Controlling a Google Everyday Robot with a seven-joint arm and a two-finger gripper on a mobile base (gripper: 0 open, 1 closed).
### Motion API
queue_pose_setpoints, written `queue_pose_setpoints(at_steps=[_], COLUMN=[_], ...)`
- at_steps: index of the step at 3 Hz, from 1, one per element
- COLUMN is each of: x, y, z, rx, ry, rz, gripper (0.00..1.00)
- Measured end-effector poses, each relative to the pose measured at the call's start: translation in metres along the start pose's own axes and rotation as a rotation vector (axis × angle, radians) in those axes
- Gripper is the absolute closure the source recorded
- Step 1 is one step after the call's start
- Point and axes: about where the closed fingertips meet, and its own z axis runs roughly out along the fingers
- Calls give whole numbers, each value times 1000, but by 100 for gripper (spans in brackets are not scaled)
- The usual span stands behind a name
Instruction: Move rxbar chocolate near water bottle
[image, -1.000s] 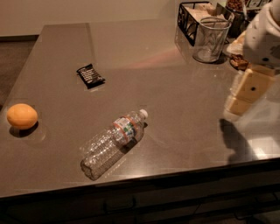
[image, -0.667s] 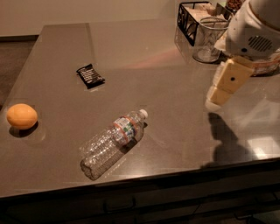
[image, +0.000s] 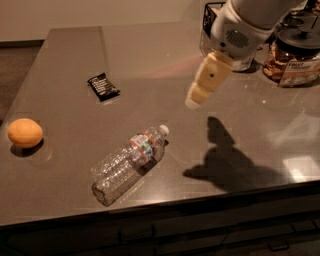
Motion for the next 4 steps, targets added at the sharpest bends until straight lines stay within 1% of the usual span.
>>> queue_pose_setpoints(at_steps=[1, 2, 3, 4], x=[-41, -81, -116, -149], y=[-9, -14, -10, 0], z=[23, 45, 73, 106], rx=[21, 40, 35, 12], ry=[-14, -32, -23, 0], rz=[60, 105, 125, 118], gripper=[0, 0, 0, 0])
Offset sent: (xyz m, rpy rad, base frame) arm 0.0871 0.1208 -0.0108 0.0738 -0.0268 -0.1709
